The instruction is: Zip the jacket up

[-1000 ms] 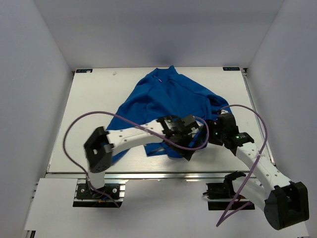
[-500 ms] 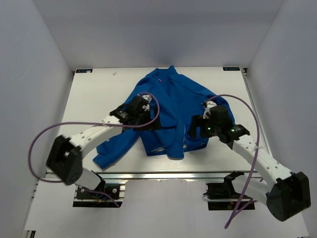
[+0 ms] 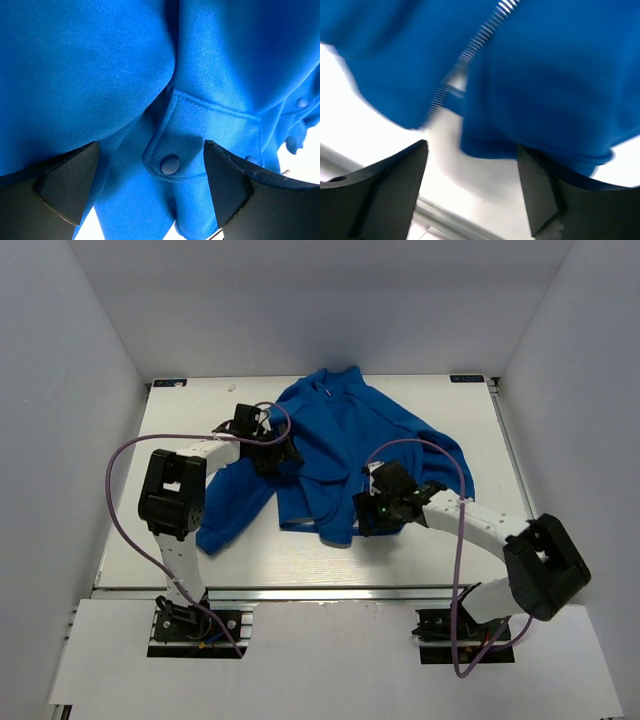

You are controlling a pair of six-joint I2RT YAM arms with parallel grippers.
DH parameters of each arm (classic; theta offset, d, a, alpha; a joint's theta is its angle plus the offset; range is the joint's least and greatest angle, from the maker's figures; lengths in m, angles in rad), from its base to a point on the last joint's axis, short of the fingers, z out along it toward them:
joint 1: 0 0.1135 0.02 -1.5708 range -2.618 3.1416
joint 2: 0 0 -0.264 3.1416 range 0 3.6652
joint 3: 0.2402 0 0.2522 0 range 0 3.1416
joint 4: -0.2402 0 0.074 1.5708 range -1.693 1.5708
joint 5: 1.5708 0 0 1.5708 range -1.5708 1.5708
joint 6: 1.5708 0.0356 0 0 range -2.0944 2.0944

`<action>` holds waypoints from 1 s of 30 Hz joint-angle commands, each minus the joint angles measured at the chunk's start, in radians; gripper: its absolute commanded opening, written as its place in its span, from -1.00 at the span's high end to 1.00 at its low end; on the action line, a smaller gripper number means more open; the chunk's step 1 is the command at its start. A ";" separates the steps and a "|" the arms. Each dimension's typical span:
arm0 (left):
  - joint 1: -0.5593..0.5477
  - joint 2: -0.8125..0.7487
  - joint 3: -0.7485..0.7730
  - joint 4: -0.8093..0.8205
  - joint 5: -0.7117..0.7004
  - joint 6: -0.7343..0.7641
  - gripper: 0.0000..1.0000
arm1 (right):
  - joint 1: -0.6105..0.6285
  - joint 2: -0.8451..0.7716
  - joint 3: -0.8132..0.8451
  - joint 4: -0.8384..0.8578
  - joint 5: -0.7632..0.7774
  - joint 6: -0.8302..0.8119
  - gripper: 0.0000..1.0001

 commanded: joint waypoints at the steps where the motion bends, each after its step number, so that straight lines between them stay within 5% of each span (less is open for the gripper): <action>1: 0.044 0.124 0.034 0.023 -0.049 0.079 -0.92 | 0.005 0.060 0.032 0.049 0.154 0.029 -0.48; 6: 0.046 0.073 0.008 0.072 0.033 0.079 -0.90 | 0.005 0.160 0.107 0.104 0.251 0.085 0.15; 10: 0.046 -0.057 -0.082 0.092 0.016 0.050 -0.89 | 0.005 0.125 0.134 0.121 0.188 0.099 1.00; 16: 0.046 -0.279 -0.164 0.080 0.001 0.010 -0.91 | 0.002 -0.020 0.184 -0.003 -0.153 0.113 1.00; 24: 0.043 -0.493 -0.283 -0.001 -0.035 -0.007 -0.96 | -0.117 -0.192 -0.184 0.115 -0.394 0.234 1.00; 27: 0.044 -0.544 -0.308 -0.029 -0.039 -0.001 -0.96 | -0.117 -0.161 -0.249 0.147 -0.356 0.219 0.76; 30: 0.038 -0.571 -0.320 -0.055 -0.035 0.004 -0.96 | -0.117 -0.136 -0.238 0.098 -0.301 0.141 0.17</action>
